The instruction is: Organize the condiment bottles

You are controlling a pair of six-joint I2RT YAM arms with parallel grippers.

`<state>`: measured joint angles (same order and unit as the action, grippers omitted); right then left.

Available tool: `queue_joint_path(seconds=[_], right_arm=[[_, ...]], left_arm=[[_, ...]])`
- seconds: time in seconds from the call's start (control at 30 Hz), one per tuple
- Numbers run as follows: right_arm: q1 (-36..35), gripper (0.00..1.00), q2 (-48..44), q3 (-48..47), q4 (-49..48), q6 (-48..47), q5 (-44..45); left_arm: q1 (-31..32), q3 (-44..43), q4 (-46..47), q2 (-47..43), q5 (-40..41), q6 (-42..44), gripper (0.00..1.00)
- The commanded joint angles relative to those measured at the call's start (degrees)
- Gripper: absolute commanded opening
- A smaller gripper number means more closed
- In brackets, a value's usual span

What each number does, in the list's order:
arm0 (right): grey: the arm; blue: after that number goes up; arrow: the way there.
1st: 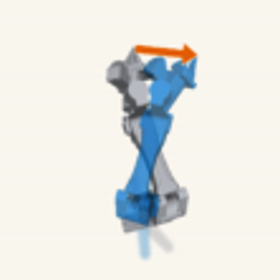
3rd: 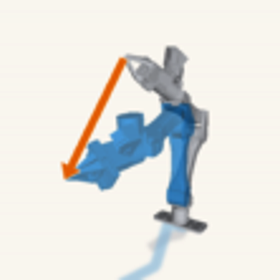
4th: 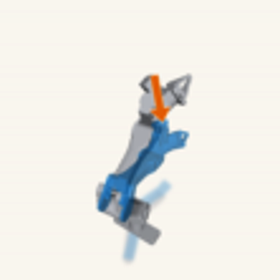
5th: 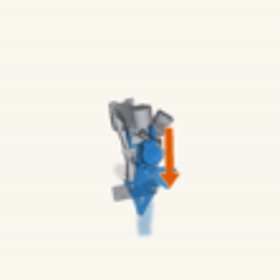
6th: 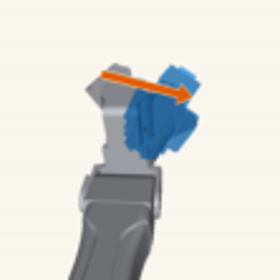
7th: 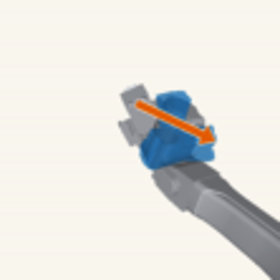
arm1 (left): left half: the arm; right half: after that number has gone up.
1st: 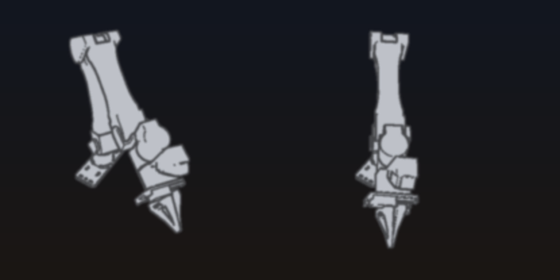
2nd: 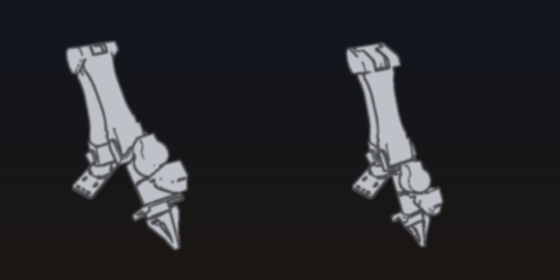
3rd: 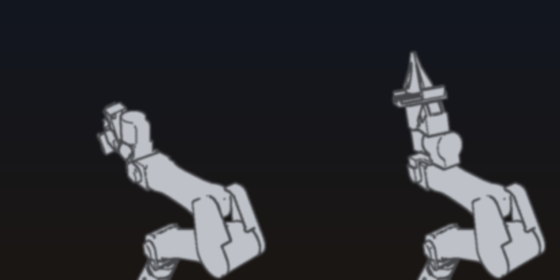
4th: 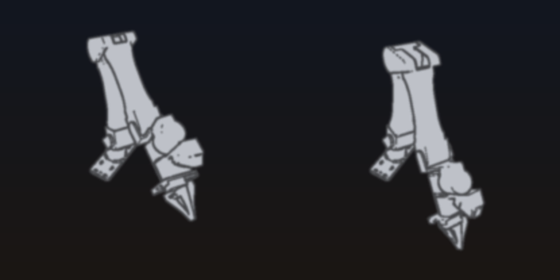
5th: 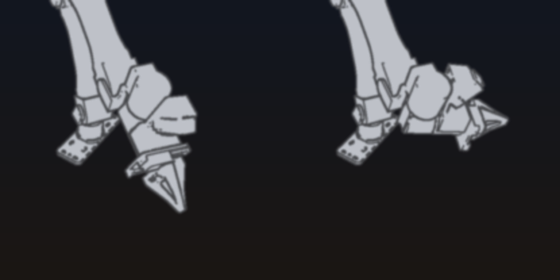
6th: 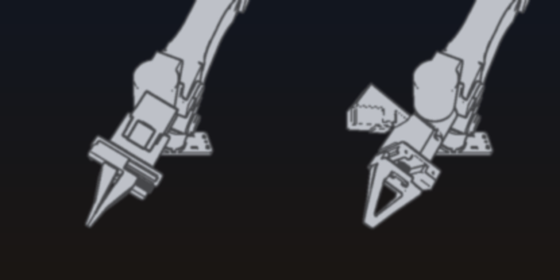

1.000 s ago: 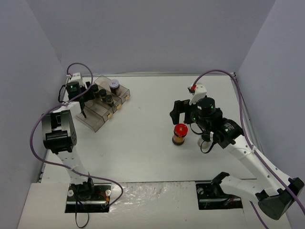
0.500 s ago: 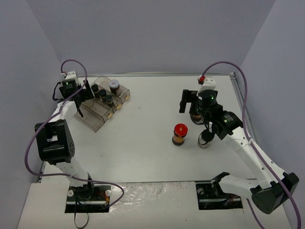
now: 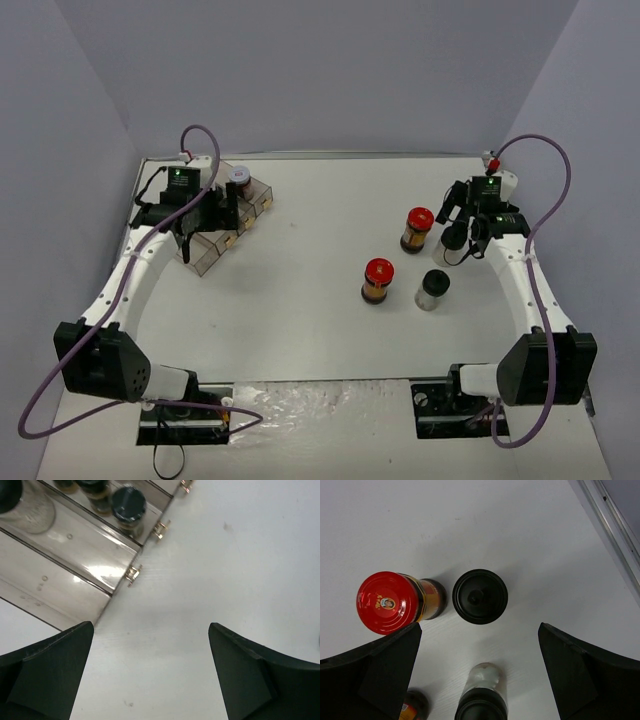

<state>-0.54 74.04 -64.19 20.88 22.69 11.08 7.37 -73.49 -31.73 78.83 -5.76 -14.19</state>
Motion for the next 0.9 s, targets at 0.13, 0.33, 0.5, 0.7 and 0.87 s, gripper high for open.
queue_joint_path(seconds=[0.13, 0.33, 0.5, 0.7, 0.87], right_arm=[[1.91, 0.99, 8.26, 0.9, -4.13, -1.85, -2.01], [2.27, 0.97, 11.57, 1.35, -6.33, -0.98, -1.23], [2.3, 0.93, 12.69, 2.8, -8.13, -0.77, -1.54], [2.3, 0.8, 14.78, 2.92, -9.81, -0.94, -0.83], [2.3, 0.57, 15.78, 1.54, -9.89, -1.51, 0.35]], left_arm=[[3.17, -2.72, -8.0, -4.6, -1.5, 1.84, 0.97], [4.8, -3.32, -7.82, -4.36, -1.71, 1.71, 0.97], [5.2, -3.26, -7.82, -4.71, -1.33, 1.91, 0.97], [5.29, -3.37, -8.05, -5.0, -1.45, 1.97, 0.97], [5.38, -3.76, -8.26, -5.09, -1.57, 2.06, 0.97]])
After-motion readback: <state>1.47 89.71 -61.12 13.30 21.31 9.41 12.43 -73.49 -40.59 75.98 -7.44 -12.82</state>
